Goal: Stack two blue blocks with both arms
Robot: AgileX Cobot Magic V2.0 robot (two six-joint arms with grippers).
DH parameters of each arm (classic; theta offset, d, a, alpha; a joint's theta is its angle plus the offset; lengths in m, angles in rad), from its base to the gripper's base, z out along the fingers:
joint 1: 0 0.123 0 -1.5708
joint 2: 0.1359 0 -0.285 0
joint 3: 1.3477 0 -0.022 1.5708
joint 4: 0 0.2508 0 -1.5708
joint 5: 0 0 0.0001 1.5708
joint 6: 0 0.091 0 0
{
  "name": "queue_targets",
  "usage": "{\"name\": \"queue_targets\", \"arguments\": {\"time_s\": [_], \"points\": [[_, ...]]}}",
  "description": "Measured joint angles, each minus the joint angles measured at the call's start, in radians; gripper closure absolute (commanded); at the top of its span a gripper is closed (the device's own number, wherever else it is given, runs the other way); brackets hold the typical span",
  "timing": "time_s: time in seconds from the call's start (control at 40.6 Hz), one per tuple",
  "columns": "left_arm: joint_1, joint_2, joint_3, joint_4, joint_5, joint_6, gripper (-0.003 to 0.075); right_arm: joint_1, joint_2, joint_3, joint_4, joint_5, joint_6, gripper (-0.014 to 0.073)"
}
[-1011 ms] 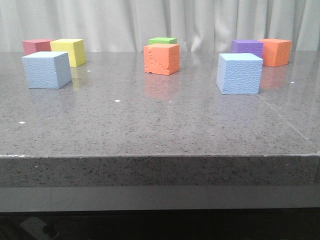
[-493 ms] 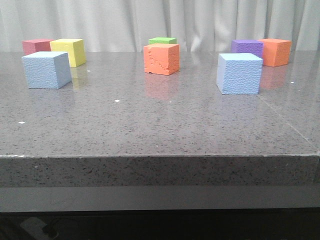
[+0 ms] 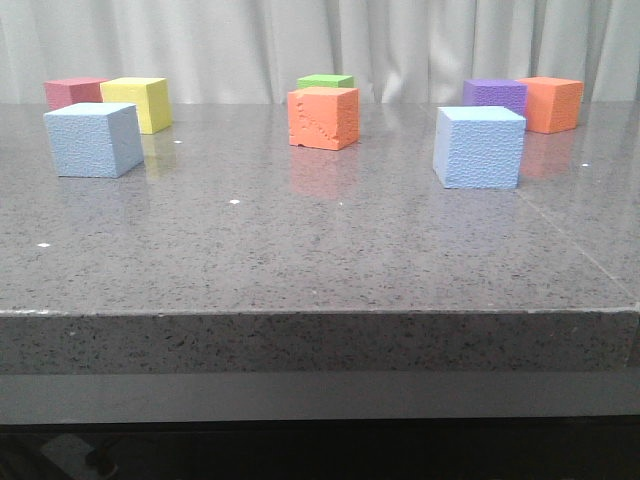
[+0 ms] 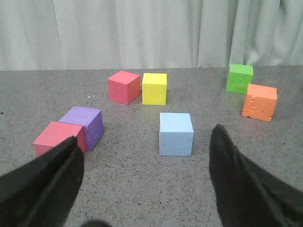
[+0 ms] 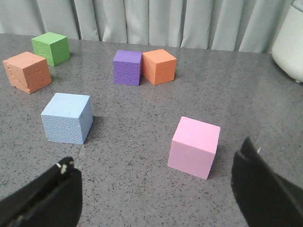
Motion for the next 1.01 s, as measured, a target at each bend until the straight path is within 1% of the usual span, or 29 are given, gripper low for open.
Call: {"name": "queue_targets", "arguments": {"time_s": [0.099, 0.222, 0.32, 0.444, 0.542, 0.665, 0.838, 0.887, 1.011], "points": [[0.000, 0.000, 0.000, 0.000, 0.000, 0.000, 0.0176, 0.000, 0.010, -0.013, 0.035, 0.035, 0.000, -0.0053], [0.000, 0.000, 0.000, 0.000, 0.000, 0.000, 0.0176, 0.000, 0.073, -0.076, 0.089, 0.138, -0.021, -0.0053], [0.000, 0.000, 0.000, 0.000, 0.000, 0.000, 0.0176, 0.008, 0.158, -0.149, 0.139, 0.242, -0.096, -0.0053], [0.000, 0.000, 0.000, 0.000, 0.000, 0.000, 0.0176, 0.028, 0.287, -0.248, 0.231, 0.350, -0.198, -0.0053], [0.000, 0.000, 0.000, 0.000, -0.001, 0.000, 0.0176, 0.059, 0.403, -0.328, 0.299, 0.404, -0.272, -0.0053], [0.000, 0.000, 0.000, 0.000, -0.001, 0.000, 0.0176, 0.113, 0.531, -0.405, 0.329, 0.428, -0.316, -0.0053], [0.000, 0.000, 0.000, 0.000, -0.002, 0.000, 0.0176, 0.219, 0.709, -0.512, 0.294, 0.445, -0.302, -0.0053], [0.000, 0.000, 0.000, 0.000, -0.002, 0.000, 0.0176, 0.245, 0.758, -0.545, 0.267, 0.444, -0.263, -0.0053], [0.000, 0.000, 0.000, 0.000, -0.002, 0.000, 0.0176, 0.288, 0.875, -0.636, 0.145, 0.441, -0.100, -0.0053]]}}
